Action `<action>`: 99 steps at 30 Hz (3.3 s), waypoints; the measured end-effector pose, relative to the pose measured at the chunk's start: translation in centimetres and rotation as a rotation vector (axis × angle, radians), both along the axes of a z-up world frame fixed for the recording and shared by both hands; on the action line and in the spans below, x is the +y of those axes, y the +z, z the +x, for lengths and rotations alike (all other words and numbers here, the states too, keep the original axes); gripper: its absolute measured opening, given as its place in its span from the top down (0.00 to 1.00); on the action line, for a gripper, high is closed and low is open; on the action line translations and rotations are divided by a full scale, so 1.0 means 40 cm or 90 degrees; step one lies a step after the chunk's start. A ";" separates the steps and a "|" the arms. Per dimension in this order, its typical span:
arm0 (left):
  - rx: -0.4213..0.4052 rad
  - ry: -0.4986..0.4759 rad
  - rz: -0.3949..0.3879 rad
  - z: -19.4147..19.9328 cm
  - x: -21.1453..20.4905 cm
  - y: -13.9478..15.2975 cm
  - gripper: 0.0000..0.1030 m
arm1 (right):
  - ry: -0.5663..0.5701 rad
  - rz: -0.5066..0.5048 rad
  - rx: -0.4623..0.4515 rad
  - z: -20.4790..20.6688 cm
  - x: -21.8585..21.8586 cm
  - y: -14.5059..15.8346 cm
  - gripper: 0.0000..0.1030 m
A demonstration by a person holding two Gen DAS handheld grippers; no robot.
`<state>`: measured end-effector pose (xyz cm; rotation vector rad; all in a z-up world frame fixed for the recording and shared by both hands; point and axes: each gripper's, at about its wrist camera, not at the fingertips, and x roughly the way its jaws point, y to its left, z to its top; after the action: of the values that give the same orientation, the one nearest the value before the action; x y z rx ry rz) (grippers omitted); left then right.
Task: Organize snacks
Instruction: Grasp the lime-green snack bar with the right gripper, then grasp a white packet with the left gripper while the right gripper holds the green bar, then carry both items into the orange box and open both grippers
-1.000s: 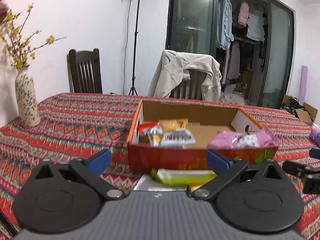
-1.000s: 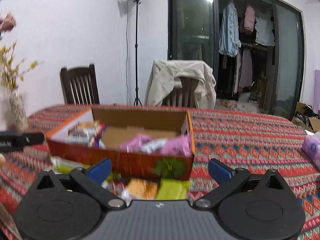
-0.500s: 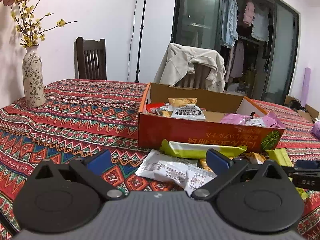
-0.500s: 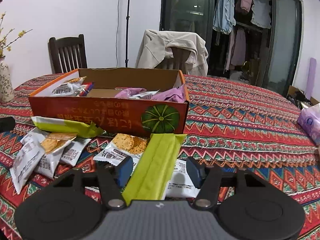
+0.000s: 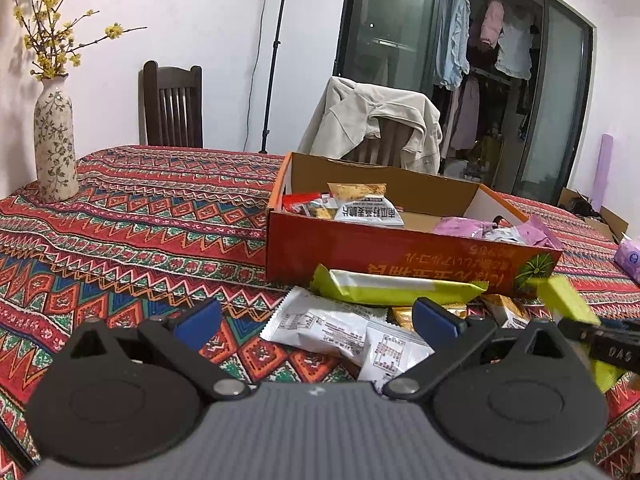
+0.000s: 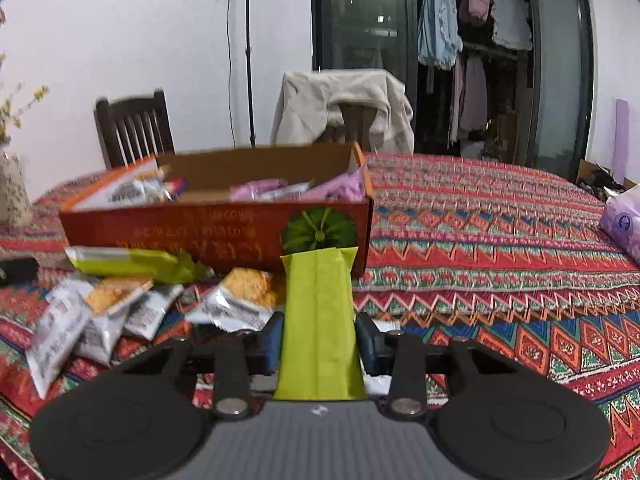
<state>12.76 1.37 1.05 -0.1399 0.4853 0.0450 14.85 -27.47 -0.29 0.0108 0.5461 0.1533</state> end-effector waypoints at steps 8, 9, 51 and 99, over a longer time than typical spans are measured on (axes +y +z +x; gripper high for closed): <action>0.042 -0.055 0.030 0.000 -0.044 0.007 0.00 | 0.009 0.022 -0.040 -0.026 -0.009 0.014 0.64; 0.052 -0.062 0.037 -0.001 -0.054 0.004 0.00 | 0.010 0.023 -0.039 -0.026 -0.009 0.014 0.64; 0.058 -0.083 0.051 -0.029 -0.105 0.010 0.53 | 0.037 0.025 -0.086 -0.068 -0.004 0.032 0.64; -0.019 -0.047 0.004 0.433 -0.093 0.104 0.52 | 0.005 0.058 -0.099 0.364 0.092 0.135 0.64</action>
<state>30.07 -2.35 5.19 -0.1164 0.4607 -0.0273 29.40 -23.77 5.10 0.0853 0.3830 0.1855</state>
